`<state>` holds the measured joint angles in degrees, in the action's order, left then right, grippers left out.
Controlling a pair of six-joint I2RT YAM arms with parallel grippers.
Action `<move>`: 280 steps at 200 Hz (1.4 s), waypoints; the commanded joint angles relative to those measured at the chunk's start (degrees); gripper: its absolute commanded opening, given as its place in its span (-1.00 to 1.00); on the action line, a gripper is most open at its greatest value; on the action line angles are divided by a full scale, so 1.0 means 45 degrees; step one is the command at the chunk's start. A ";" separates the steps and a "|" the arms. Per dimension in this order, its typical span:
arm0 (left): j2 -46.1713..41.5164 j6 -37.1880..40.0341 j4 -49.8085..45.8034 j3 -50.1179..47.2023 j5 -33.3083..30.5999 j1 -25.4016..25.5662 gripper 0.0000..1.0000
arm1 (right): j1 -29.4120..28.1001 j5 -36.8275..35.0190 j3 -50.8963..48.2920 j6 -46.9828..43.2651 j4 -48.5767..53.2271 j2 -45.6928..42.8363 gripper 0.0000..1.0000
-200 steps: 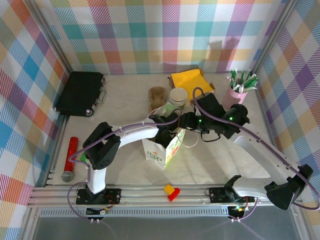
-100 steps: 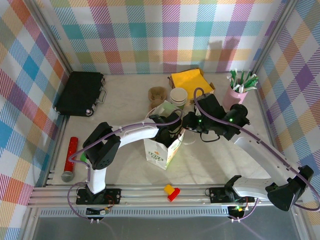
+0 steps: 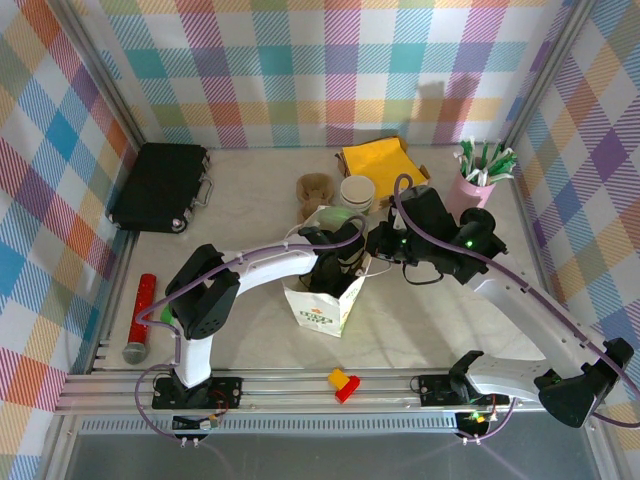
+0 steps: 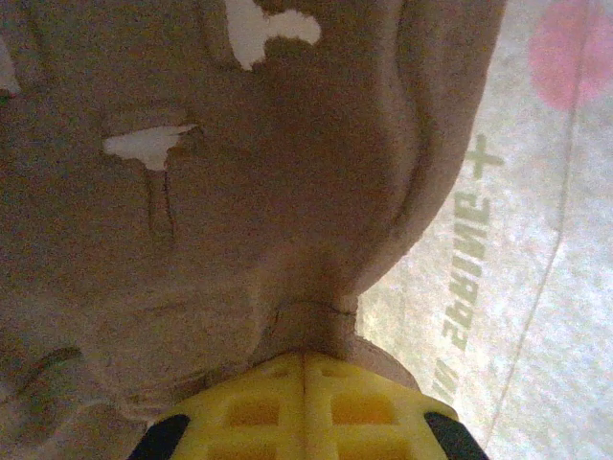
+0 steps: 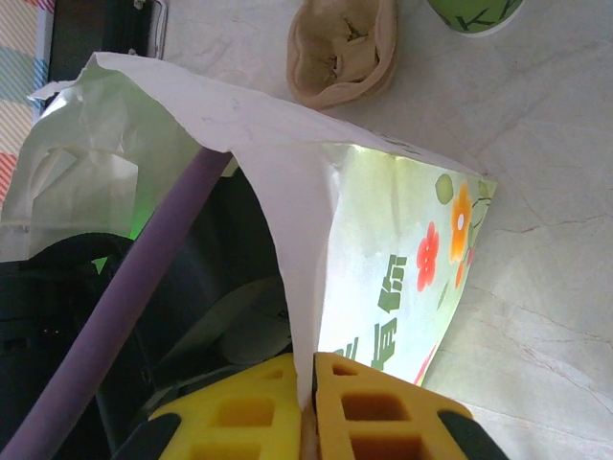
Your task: Pack the takeout coffee
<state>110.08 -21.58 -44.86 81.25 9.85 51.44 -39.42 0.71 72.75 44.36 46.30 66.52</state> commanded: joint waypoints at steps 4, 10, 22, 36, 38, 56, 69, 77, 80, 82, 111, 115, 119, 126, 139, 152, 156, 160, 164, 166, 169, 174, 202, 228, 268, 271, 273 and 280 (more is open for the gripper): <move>0.0109 -0.0044 -0.0432 -0.0180 -0.0191 -0.0084 -1.00 | 0.0068 0.0184 0.0124 -0.0318 -0.0869 -0.0498 -0.77; 0.0179 -0.0051 -0.0422 -0.0223 -0.0234 -0.0084 -1.00 | 0.0068 0.0194 0.0123 -0.0333 -0.0895 -0.0500 -0.78; 0.0309 -0.0057 -0.0340 -0.0291 -0.0222 -0.0079 -1.00 | 0.0068 0.0146 0.0112 -0.0365 -0.0895 -0.0495 -0.78; 0.0431 -0.0136 -0.0058 -0.0494 -0.0132 -0.0084 -1.00 | 0.0068 0.0154 -0.0006 -0.0370 -0.0895 -0.0467 -0.78; 0.0462 -0.0157 -0.0013 -0.0521 -0.0107 -0.0084 -1.00 | 0.0068 0.0164 -0.0012 -0.0367 -0.0905 -0.0452 -0.78; 0.0655 -0.0257 0.0270 -0.0682 0.0113 -0.0083 -1.00 | 0.0078 0.0191 -0.0216 -0.0346 -0.0934 -0.0408 -0.78; 0.0675 -0.0296 0.0388 -0.0713 0.0177 -0.0083 -1.00 | 0.0068 0.0100 -0.0343 -0.0356 -0.0862 -0.0369 -0.77; 0.0613 -0.0291 0.0419 -0.0693 0.0214 -0.0065 -1.00 | 0.0068 0.0014 -0.0390 -0.0382 -0.0776 -0.0330 -0.77; 0.0581 -0.0300 0.0409 -0.0676 0.0200 -0.0064 -1.00 | 0.0073 -0.0014 -0.0408 -0.0385 -0.0763 -0.0312 -0.77; 0.0568 -0.0301 0.0401 -0.0664 0.0201 -0.0059 -1.00 | 0.0070 -0.0019 -0.0421 -0.0385 -0.0745 -0.0311 -0.76; -0.0007 -0.0282 0.0123 -0.0304 0.0189 -0.0044 -1.00 | 0.0069 -0.0191 -0.0673 -0.0388 -0.0709 -0.0290 -0.76; -0.0096 -0.0282 0.0064 -0.0241 0.0194 -0.0044 -1.00 | 0.0068 -0.0230 -0.0697 -0.0386 -0.0719 -0.0290 -0.76; -0.0199 -0.0282 -0.0011 -0.0175 0.0167 -0.0044 -1.00 | 0.0068 -0.0265 -0.0703 -0.0385 -0.0710 -0.0290 -0.76; -0.0378 -0.0291 -0.0110 -0.0047 0.0153 -0.0010 -1.00 | 0.0068 -0.0327 -0.0717 -0.0385 -0.0682 -0.0291 -0.76; -0.0718 -0.0333 -0.0297 0.0158 0.0175 -0.0014 -0.97 | 0.0068 -0.0421 -0.0756 -0.0385 -0.0651 -0.0310 -0.76; -0.0996 -0.0398 -0.0577 0.0415 0.0160 -0.0004 -0.85 | 0.0068 -0.0505 -0.0776 -0.0392 -0.0601 -0.0310 -0.76; -0.1083 -0.0412 -0.0651 0.0475 0.0156 0.0012 -0.82 | 0.0072 -0.0526 -0.0793 -0.0368 -0.0588 -0.0325 -0.76; -0.1174 -0.0430 -0.0717 0.0541 0.0156 0.0029 -0.80 | 0.0069 -0.0554 -0.0796 -0.0365 -0.0568 -0.0293 -0.76; -0.1254 -0.0448 -0.0768 0.0589 0.0136 0.0043 -0.78 | 0.0068 -0.0581 -0.0785 -0.0365 -0.0529 -0.0281 -0.76; -0.1297 -0.0465 -0.0796 0.0624 0.0136 0.0056 -0.77 | 0.0068 -0.0586 -0.0793 -0.0365 -0.0506 -0.0273 -0.76; -0.1357 -0.0485 -0.0837 0.0658 0.0139 0.0053 -0.76 | 0.0068 -0.0609 -0.0791 -0.0353 -0.0490 -0.0271 -0.76; -0.1445 -0.0518 -0.0864 0.0716 0.0187 0.0053 -0.75 | 0.0068 -0.0641 -0.0789 -0.0351 -0.0467 -0.0254 -0.76; -0.1827 -0.0666 -0.1122 0.1055 0.0359 0.0078 -0.70 | 0.0073 -0.0684 -0.0813 -0.0346 -0.0368 -0.0212 -0.76; -0.2059 -0.0724 -0.1271 0.1287 0.0409 0.0112 -0.69 | 0.0078 -0.0707 -0.0763 -0.0346 -0.0307 -0.0212 -0.75; -0.2242 -0.0829 -0.1293 0.1484 0.0716 0.0112 -0.67 | 0.0071 -0.0687 -0.0641 -0.0307 -0.0348 -0.0234 -0.75; -0.2266 -0.0865 -0.1309 0.1508 0.0731 0.0112 -0.67 | 0.0069 -0.0685 -0.0630 -0.0321 -0.0331 -0.0232 -0.75; -0.2283 -0.0877 -0.1317 0.1527 0.0739 0.0112 -0.67 | 0.0068 -0.0690 -0.0622 -0.0325 -0.0329 -0.0232 -0.75; -0.2357 -0.0934 -0.1319 0.1589 0.0757 0.0122 -0.67 | 0.0068 -0.0706 -0.0581 -0.0327 -0.0296 -0.0232 -0.75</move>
<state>101.75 -24.64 -48.73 86.50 11.57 51.68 -39.33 -1.76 69.41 44.05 44.64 65.89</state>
